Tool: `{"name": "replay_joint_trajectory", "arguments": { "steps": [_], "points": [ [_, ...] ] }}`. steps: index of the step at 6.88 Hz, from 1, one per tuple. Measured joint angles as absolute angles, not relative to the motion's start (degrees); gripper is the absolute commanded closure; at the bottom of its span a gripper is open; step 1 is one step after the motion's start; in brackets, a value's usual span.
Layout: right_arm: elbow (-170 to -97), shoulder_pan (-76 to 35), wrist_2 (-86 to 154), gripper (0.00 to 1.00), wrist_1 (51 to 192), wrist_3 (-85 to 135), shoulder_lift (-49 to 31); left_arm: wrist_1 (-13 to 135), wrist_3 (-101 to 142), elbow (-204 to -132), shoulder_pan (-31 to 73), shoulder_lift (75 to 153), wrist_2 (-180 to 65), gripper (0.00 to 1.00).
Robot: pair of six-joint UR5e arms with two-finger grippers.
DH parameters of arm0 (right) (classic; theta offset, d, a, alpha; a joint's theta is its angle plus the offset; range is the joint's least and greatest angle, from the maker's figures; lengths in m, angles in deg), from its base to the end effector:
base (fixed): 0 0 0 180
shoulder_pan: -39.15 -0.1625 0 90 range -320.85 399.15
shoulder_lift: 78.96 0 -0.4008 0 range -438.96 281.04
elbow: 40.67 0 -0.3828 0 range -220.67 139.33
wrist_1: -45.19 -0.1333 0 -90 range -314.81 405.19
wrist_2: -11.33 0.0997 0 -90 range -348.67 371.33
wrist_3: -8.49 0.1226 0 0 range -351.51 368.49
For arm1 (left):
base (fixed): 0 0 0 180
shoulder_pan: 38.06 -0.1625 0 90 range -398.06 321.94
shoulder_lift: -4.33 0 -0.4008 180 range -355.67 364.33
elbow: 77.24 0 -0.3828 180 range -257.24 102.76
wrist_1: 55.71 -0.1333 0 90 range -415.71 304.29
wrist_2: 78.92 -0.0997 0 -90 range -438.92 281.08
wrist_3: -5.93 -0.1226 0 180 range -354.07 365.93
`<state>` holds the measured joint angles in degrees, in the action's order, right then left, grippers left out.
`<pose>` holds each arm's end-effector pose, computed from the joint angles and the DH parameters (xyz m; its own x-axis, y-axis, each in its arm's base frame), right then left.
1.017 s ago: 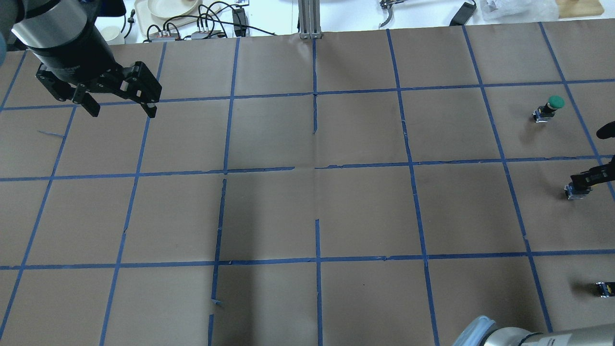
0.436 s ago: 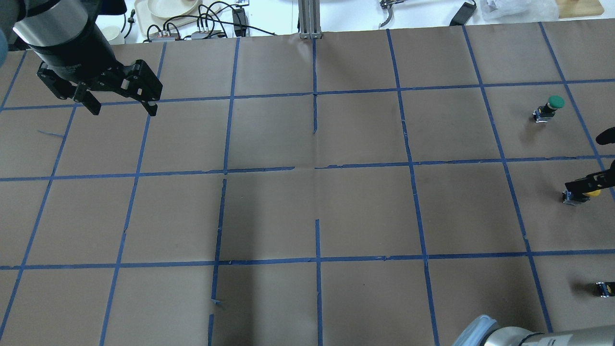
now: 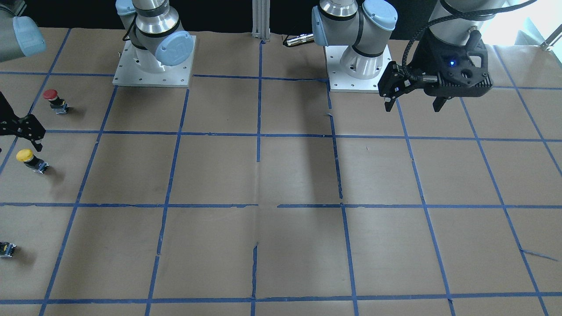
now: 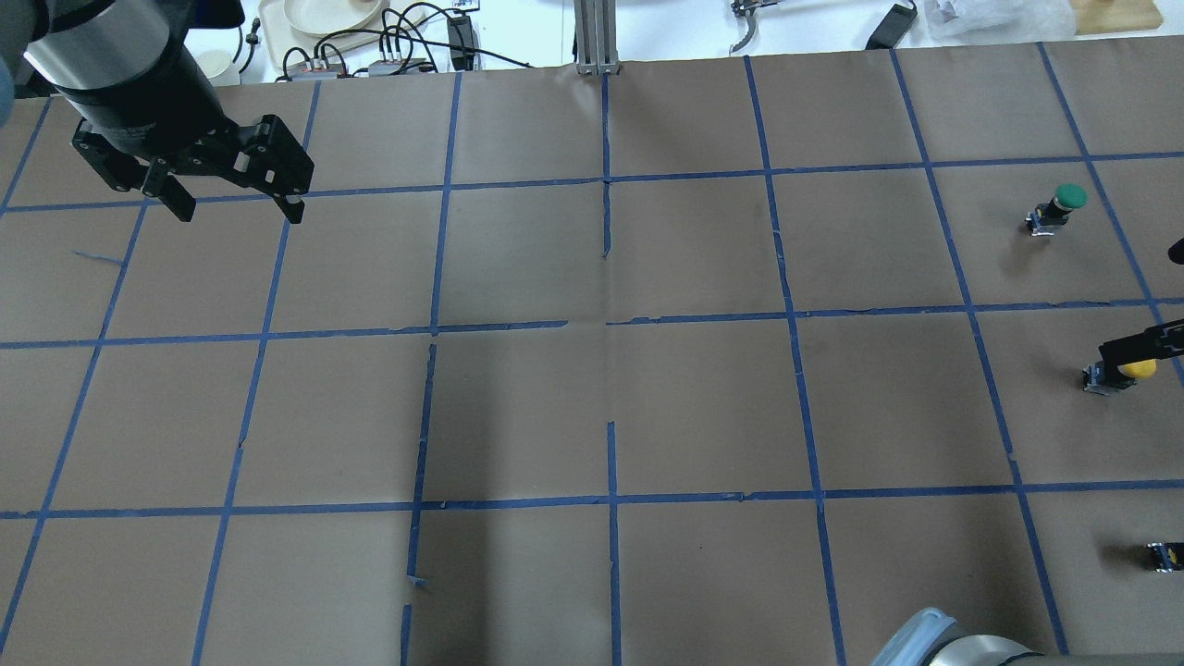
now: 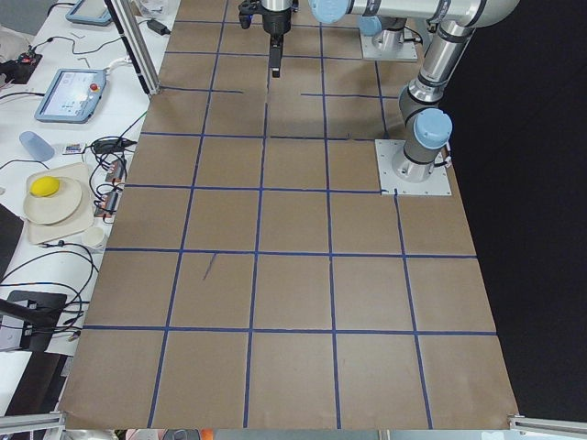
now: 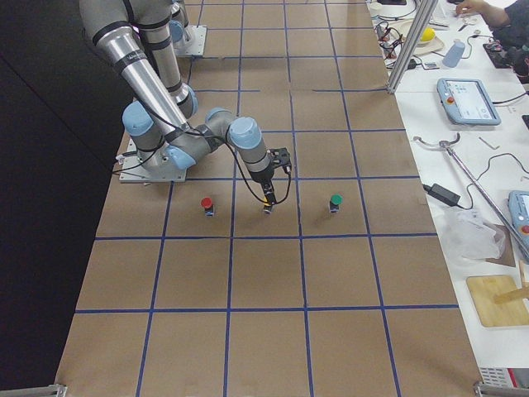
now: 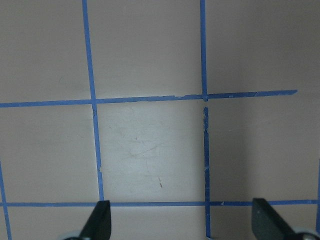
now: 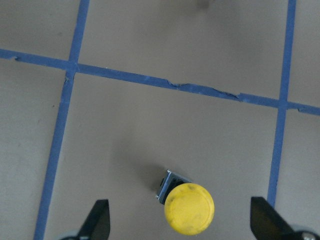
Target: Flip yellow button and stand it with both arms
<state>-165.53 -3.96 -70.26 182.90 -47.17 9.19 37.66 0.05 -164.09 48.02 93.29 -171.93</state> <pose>-0.2185 -0.4117 0.2342 -0.9846 -0.1573 0.0766 -0.1708 0.9590 -0.2262 -0.0940 -0.4835 0.4702 -0.9980 0.0335 -0.0537 0.0341 0.9994 -0.0089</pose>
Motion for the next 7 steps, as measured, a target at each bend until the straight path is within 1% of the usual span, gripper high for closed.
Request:
{"name": "replay_joint_trajectory", "arguments": {
  "steps": [2, 4, 5, 7],
  "points": [
    [-158.08, -7.46, -73.19, 0.0, 166.96, -40.11, 13.93, 38.02, 0.02, -164.54, 47.78, 92.54, -169.25, 0.0],
    [-149.87, -15.77, -77.49, 0.0, 152.04, -30.77, 17.25, 39.91, 0.17, -164.2, 47.77, 92.44, -168.66, 0.0],
    [-146.83, -21.19, -79.01, 0.0, 145.53, -23.61, 19.51, 41.1, 0.33, -163.75, 47.67, 92.62, -168.51, 0.0],
    [-144.06, -32.12, -79.65, 0.0, 136.89, -10.31, 24.81, 41.77, 0.46, -163.57, 47.57, 92.72, -168.33, 0.0]
  ]
}}
